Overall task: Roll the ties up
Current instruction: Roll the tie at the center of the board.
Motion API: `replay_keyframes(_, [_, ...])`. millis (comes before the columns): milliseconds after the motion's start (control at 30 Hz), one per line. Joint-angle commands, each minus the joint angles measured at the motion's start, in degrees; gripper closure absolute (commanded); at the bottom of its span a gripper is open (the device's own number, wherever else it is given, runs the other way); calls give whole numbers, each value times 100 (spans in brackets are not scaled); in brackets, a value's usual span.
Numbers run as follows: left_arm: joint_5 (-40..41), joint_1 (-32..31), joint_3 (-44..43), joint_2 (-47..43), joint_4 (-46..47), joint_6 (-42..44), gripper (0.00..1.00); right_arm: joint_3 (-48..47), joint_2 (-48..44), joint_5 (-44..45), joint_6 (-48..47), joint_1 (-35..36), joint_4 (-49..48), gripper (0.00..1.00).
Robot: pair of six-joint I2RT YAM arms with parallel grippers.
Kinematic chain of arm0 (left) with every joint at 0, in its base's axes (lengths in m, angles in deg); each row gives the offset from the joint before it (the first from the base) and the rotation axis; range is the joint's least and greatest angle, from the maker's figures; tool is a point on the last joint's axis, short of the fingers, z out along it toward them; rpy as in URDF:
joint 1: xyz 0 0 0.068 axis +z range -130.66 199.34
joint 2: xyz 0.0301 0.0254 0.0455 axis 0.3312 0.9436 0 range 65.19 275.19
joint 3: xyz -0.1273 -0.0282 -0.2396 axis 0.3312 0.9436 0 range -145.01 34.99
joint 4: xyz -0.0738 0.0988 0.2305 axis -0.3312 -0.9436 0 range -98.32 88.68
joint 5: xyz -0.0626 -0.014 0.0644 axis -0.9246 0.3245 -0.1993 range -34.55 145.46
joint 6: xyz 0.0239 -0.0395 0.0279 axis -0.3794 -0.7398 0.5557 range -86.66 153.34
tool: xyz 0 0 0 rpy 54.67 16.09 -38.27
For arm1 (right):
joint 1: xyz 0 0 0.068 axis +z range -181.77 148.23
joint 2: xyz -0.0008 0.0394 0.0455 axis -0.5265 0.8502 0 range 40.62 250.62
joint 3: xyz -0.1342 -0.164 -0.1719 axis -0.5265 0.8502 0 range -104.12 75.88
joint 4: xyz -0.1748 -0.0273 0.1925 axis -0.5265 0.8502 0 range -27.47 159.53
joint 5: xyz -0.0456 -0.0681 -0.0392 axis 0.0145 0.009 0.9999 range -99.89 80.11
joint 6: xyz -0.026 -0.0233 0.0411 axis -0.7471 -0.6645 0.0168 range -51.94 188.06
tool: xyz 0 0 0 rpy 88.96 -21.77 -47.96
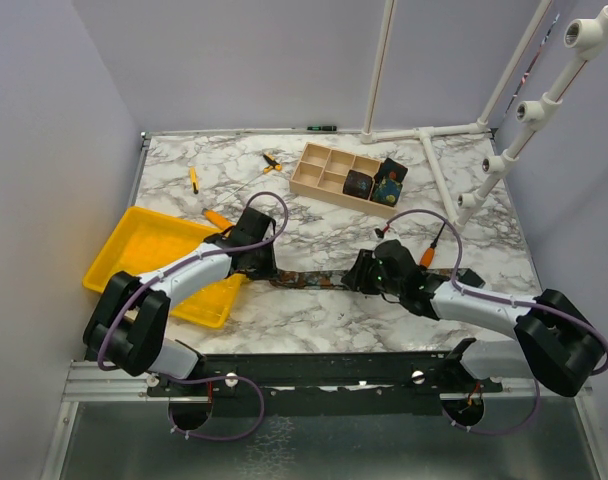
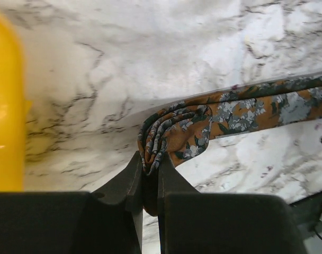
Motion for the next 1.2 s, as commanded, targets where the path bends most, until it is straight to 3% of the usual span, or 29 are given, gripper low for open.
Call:
replay_keyframes(0, [1523, -126, -445, -126, -1488, 417, 100, 177, -205, 241, -65, -7, 271, 60])
replay_keyframes(333, [3139, -758, -1177, 168, -2646, 149, 100, 404, -460, 239, -61, -7, 269, 62])
replay_keyframes(667, [4640, -1840, -2259, 1306, -3739, -761, 100, 758, -827, 183, 52, -2, 253, 63])
replay_keyframes(1167, [5262, -2785, -3769, 2808, -4720, -1831, 100, 1073, -1218, 272, -24, -7, 438, 64])
